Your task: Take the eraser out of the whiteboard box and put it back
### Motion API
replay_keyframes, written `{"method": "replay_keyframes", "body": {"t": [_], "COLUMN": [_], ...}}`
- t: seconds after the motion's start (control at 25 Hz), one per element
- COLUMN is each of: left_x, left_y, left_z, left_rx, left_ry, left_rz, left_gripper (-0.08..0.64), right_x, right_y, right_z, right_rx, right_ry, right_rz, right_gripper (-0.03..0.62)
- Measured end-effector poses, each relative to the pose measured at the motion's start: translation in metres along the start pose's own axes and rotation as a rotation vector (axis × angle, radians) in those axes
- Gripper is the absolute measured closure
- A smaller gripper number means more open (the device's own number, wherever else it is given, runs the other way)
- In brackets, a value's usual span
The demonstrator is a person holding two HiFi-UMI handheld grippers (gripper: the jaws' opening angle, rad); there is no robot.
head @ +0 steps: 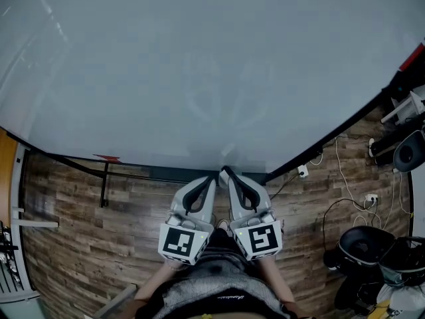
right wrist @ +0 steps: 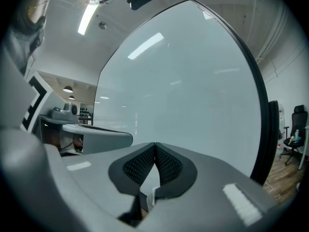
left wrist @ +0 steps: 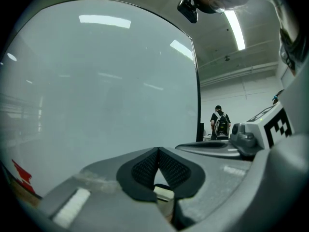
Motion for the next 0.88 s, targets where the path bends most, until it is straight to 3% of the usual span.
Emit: {"method": "replay_keyframes", "body": {"t": [0.32,0.88], "left_x": [0.007,0.007], "left_y": [-0.004,0.002], "left_z": [0.012,0.030], "left_rx": [0.030,0.021], "left_ry": [0.035,0.029], "left_rz": [0.013,0.041], "left_gripper": [0.560,0.560], "right_x": [0.014,0.033], "right_y": [-0.007,0.002], "right_z": [0.002,0.000], "right_rx": [0.012,0.012], "right_ry": [0.006,0.020], "right_rz": [0.027,0.089], "right_gripper": [0.589,0.589]}}
Point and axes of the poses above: the fingertips, and each gripper's own axes: x forward along the fingers, z to its left, y out of its underside, the point moved 9 cm from there along -x, backward along the fingers, and after that the axes turned 13 degrees about z, right-handed, at the moved point
